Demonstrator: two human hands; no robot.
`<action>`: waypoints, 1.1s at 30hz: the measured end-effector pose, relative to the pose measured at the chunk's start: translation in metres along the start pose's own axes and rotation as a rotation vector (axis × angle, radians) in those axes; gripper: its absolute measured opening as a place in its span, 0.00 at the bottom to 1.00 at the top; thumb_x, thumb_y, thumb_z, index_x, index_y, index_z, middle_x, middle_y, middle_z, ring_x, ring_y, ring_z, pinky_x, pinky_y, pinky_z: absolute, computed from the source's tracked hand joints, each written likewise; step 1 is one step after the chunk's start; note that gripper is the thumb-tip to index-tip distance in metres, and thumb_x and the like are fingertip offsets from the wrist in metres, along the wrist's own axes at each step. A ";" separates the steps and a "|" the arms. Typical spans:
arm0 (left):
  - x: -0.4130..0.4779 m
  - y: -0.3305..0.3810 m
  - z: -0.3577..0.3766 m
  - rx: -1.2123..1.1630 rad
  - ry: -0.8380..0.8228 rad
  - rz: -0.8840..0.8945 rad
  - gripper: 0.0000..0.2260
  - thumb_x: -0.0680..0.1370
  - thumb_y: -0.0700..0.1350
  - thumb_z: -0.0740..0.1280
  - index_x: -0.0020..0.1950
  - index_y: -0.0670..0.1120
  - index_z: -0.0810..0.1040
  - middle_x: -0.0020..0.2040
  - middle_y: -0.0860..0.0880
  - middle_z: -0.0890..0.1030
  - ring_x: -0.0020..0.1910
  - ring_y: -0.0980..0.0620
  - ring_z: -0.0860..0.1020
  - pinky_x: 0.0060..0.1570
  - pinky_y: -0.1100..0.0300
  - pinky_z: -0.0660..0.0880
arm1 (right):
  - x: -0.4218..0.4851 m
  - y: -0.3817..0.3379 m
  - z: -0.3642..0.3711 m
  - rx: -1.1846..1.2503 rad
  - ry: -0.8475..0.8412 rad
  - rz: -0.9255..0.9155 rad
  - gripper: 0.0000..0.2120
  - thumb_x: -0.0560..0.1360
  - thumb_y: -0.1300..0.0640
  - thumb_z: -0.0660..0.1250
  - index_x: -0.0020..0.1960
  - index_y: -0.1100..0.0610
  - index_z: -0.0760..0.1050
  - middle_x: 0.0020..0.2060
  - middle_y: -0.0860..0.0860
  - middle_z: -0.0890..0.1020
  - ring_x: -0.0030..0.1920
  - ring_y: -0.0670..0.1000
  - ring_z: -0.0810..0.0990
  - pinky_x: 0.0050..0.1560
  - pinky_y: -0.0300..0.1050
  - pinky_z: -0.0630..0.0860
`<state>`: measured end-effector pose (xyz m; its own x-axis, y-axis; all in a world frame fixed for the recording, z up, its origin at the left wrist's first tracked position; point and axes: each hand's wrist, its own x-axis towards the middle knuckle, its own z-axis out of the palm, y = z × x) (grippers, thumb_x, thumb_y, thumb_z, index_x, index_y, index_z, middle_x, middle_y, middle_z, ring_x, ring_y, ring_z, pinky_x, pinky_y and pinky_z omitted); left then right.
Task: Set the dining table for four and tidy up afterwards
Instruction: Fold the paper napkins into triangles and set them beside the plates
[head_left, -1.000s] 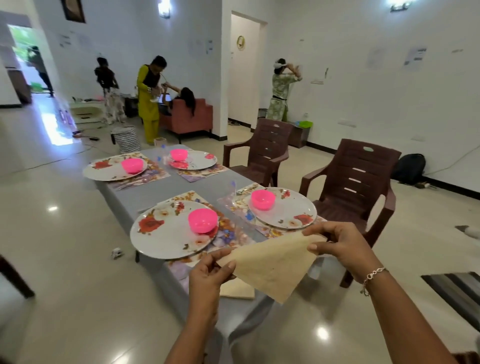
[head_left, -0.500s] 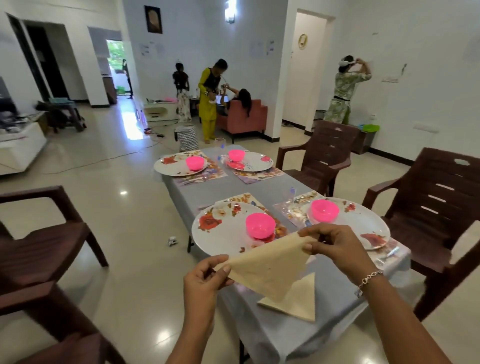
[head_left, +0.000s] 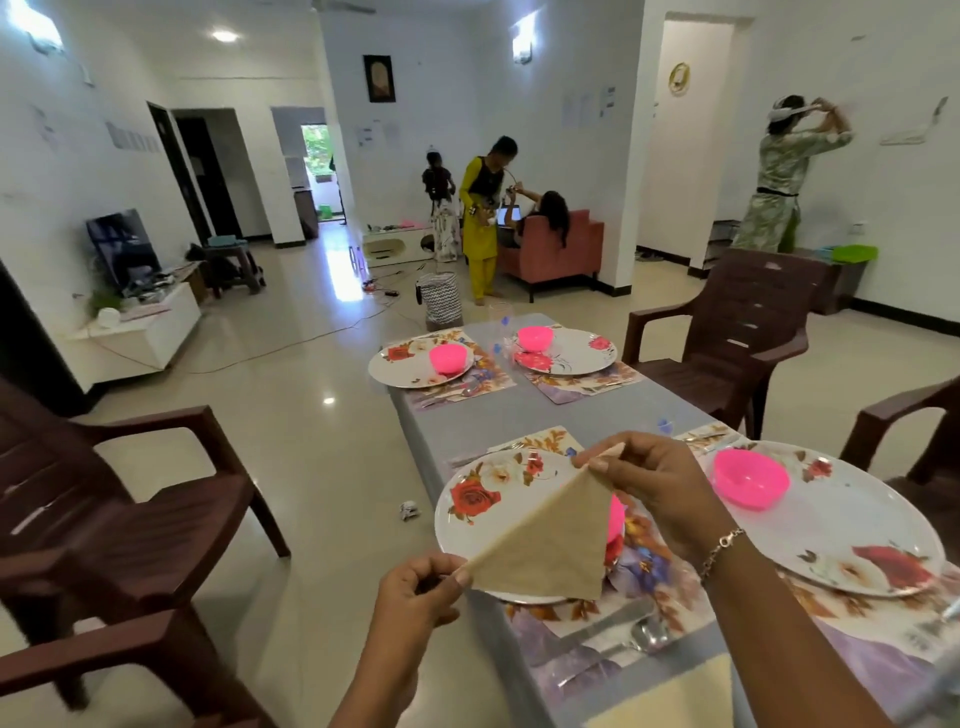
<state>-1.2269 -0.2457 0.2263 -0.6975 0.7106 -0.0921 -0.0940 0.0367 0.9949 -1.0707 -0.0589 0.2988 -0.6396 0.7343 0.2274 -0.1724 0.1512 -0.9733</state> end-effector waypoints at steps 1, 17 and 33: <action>0.003 0.000 -0.001 0.030 -0.028 -0.020 0.01 0.73 0.38 0.71 0.43 0.41 0.81 0.37 0.46 0.80 0.41 0.50 0.75 0.38 0.63 0.73 | 0.006 -0.001 0.005 -0.010 -0.025 -0.016 0.05 0.69 0.72 0.67 0.40 0.64 0.79 0.37 0.57 0.83 0.39 0.48 0.80 0.40 0.36 0.77; 0.136 0.050 -0.076 -0.046 -0.173 0.095 0.03 0.74 0.38 0.69 0.45 0.40 0.82 0.36 0.48 0.84 0.36 0.53 0.82 0.35 0.66 0.74 | 0.133 0.021 0.175 -0.382 -0.306 0.011 0.05 0.70 0.67 0.70 0.39 0.59 0.79 0.35 0.61 0.80 0.38 0.51 0.78 0.41 0.43 0.76; 0.252 0.027 -0.222 -0.077 -0.115 -0.273 0.05 0.75 0.33 0.67 0.42 0.40 0.82 0.33 0.47 0.83 0.31 0.52 0.81 0.34 0.61 0.79 | 0.262 0.099 0.278 -0.205 0.169 0.268 0.12 0.72 0.70 0.66 0.31 0.63 0.71 0.28 0.55 0.73 0.30 0.51 0.72 0.26 0.37 0.74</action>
<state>-1.5628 -0.2212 0.2208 -0.5540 0.7572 -0.3461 -0.3238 0.1870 0.9275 -1.4638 -0.0350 0.2701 -0.5065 0.8618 -0.0274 0.1484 0.0558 -0.9873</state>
